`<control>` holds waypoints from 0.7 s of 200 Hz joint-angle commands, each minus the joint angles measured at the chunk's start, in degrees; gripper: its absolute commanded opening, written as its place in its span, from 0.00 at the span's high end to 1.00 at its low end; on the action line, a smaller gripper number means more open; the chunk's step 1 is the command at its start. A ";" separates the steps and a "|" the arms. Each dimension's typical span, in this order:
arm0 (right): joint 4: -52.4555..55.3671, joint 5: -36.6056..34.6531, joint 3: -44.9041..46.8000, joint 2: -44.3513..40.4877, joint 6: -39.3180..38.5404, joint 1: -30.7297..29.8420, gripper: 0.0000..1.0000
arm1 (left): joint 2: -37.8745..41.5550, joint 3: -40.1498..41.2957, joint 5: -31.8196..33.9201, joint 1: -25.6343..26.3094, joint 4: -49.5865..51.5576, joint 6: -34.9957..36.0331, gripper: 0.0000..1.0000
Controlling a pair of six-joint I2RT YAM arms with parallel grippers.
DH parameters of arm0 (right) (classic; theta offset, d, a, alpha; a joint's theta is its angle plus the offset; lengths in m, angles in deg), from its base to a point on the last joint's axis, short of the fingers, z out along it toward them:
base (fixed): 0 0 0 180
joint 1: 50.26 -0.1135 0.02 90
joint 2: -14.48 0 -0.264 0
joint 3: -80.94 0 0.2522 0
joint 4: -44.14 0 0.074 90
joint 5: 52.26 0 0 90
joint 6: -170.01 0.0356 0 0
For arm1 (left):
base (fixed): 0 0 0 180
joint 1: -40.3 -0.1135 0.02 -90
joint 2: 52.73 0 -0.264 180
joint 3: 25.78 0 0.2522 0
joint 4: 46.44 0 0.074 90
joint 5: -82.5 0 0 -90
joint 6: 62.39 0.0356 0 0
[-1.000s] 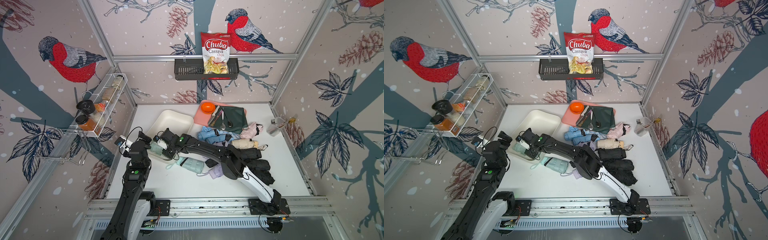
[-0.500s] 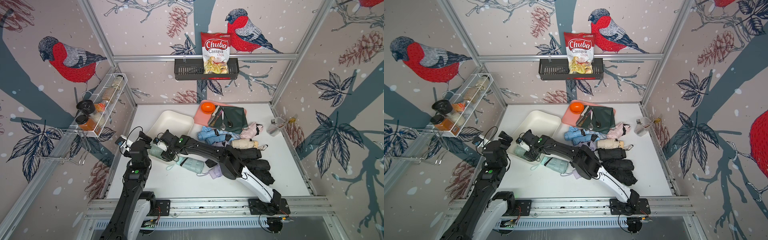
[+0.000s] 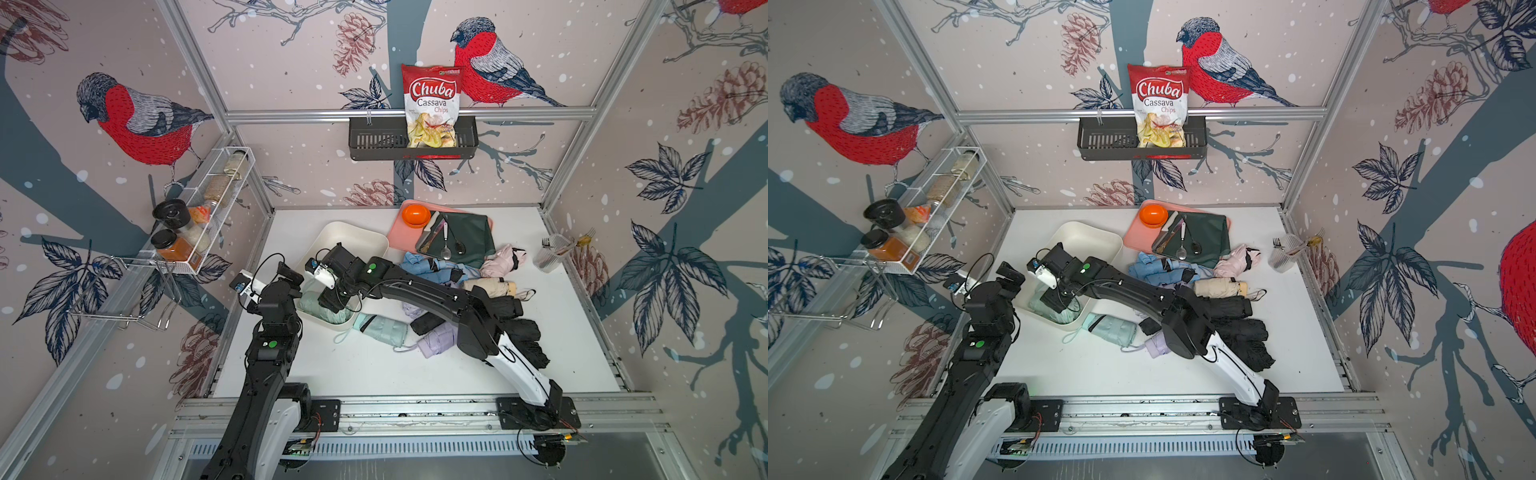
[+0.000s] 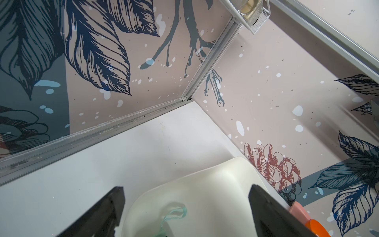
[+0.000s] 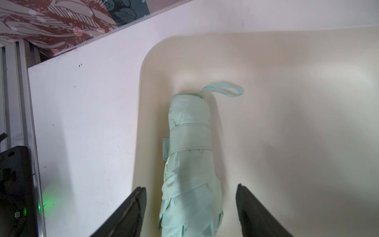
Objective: Put the umbrella into the storage box
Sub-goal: Place the umbrella in the storage box, then pick up the umbrella from the center of the board.
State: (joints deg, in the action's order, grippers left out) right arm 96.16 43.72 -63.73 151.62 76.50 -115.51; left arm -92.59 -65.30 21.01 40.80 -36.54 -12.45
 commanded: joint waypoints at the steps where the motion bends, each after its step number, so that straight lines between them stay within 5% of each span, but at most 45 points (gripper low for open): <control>1: -0.35 -3.55 3.66 -3.72 3.71 1.02 0.30 | 0.28 -0.61 -0.99 -0.15 -0.84 1.40 0.02; 71: -8.60 -2.09 33.47 -23.03 7.00 4.52 0.31 | -1.80 -1.68 -6.30 -0.20 -0.72 3.84 0.02; 140: -8.19 1.84 46.38 -25.31 4.39 4.90 0.27 | -1.47 -1.40 -6.88 -0.16 -0.82 3.53 0.02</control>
State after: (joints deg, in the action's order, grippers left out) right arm 89.29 45.17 -19.27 126.42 81.74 -110.94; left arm -94.29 -66.67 14.65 40.80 -36.32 -9.45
